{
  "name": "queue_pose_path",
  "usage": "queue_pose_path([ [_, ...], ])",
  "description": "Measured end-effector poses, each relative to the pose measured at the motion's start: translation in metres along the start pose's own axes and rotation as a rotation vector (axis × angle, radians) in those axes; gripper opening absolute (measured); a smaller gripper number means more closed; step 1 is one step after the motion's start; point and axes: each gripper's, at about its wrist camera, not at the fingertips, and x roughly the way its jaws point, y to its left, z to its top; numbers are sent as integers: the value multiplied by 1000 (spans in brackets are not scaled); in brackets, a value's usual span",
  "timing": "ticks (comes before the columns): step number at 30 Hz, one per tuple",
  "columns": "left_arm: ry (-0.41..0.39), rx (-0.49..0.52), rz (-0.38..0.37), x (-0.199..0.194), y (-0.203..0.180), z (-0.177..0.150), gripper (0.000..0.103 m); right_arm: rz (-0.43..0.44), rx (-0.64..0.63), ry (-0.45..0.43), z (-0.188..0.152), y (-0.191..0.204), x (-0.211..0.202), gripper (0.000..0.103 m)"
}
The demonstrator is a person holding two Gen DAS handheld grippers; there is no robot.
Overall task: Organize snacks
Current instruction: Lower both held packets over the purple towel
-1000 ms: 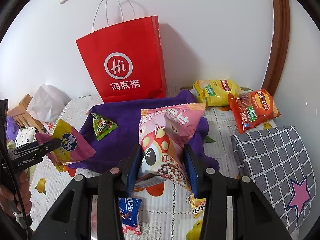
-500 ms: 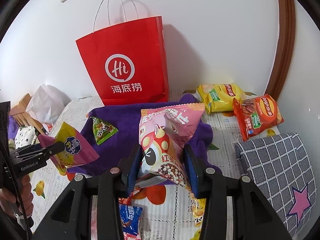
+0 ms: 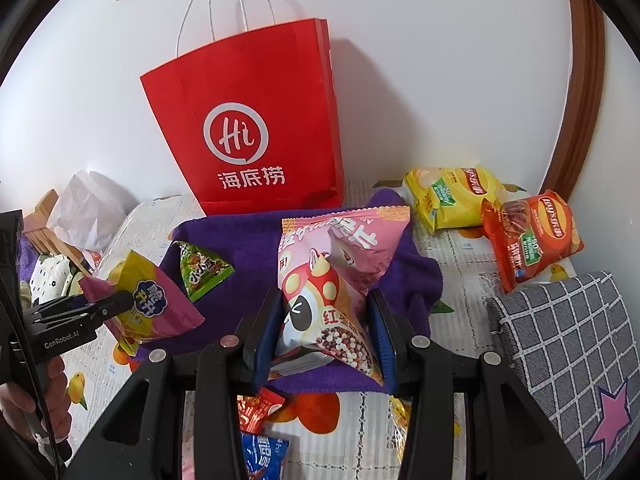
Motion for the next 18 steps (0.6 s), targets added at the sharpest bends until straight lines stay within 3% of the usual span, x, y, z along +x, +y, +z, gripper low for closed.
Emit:
queue_pose_path([
  [18,27,22,-67,33,-6,10,50,42,-15,103,-5,18,74,42],
])
